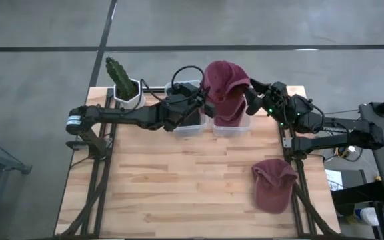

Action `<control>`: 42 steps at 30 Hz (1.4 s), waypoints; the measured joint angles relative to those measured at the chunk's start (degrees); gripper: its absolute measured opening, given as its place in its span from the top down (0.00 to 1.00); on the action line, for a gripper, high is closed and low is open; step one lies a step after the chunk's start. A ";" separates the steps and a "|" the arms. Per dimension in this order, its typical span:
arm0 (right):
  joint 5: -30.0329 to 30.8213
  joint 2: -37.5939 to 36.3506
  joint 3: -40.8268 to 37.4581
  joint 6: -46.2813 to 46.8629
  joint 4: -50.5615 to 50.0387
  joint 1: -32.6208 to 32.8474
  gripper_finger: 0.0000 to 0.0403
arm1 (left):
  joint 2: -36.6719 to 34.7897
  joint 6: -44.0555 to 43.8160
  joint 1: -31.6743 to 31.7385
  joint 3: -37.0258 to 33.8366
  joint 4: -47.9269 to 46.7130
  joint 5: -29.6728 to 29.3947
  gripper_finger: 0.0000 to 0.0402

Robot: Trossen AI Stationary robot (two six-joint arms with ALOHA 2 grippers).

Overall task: Pick & Place hat
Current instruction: Put the left pink cap into the right transparent bin

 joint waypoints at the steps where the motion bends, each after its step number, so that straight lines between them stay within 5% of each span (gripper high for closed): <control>1: -0.37 0.27 0.00 0.01 0.56 0.00 0.31 | 0.00 0.04 0.07 -0.13 0.00 0.08 0.98; 23: -4.71 1.91 0.00 2.89 3.52 0.00 0.31 | 1.55 -0.22 1.68 -0.98 1.13 2.77 0.98; 42: 0.74 4.64 0.00 5.75 2.78 -1.31 0.35 | 3.02 -0.59 1.01 0.02 4.59 5.28 0.98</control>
